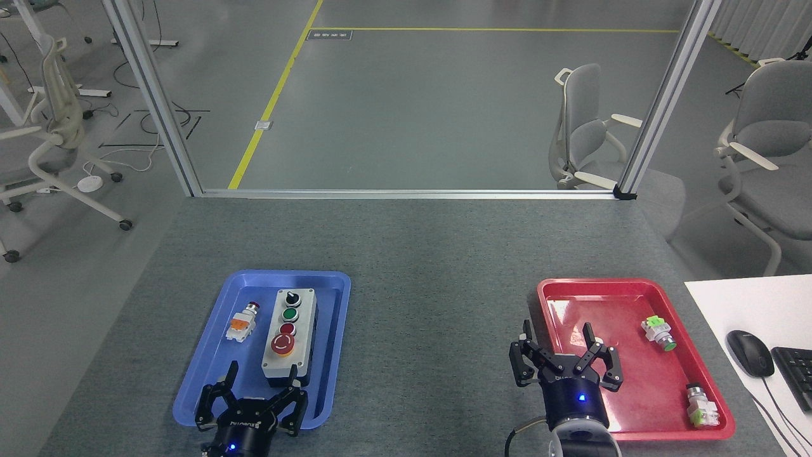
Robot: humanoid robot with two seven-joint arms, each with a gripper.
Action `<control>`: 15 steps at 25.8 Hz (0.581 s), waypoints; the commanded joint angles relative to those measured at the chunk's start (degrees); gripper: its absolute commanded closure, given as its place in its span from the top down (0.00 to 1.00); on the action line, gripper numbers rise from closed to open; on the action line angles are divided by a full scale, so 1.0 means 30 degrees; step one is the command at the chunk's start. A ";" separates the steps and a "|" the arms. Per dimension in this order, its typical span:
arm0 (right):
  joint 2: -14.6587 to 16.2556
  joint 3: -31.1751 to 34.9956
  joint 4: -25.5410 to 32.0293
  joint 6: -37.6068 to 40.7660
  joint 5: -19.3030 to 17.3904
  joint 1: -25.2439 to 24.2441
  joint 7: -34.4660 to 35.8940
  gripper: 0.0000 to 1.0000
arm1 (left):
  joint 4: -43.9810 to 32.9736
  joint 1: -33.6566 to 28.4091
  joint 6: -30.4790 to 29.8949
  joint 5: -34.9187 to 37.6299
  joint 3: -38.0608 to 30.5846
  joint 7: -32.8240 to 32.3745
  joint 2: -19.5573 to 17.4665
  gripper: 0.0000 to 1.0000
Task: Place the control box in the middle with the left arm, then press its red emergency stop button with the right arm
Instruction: 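Move the left gripper to the grey control box in the blue tray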
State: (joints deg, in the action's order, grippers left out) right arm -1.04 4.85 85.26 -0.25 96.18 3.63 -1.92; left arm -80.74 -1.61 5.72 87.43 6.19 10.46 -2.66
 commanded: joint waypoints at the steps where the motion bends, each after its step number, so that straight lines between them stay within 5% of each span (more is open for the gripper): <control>1: 0.0023 0.0022 0.0000 -0.0004 -0.0038 0.0022 -0.0063 0.99 | 0.0252 0.0008 0.0087 0.0124 0.0106 -0.0294 0.0593 0.99; 15: 0.0052 -0.0036 0.0000 0.0260 -0.0125 0.0051 -0.0063 0.99 | 0.4529 0.2264 0.0204 0.0036 -0.0040 -0.0383 0.2029 0.99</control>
State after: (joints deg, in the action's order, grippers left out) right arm -0.87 4.80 85.25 0.41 95.92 3.75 -2.24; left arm -69.02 3.79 6.22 87.65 6.34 9.32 3.33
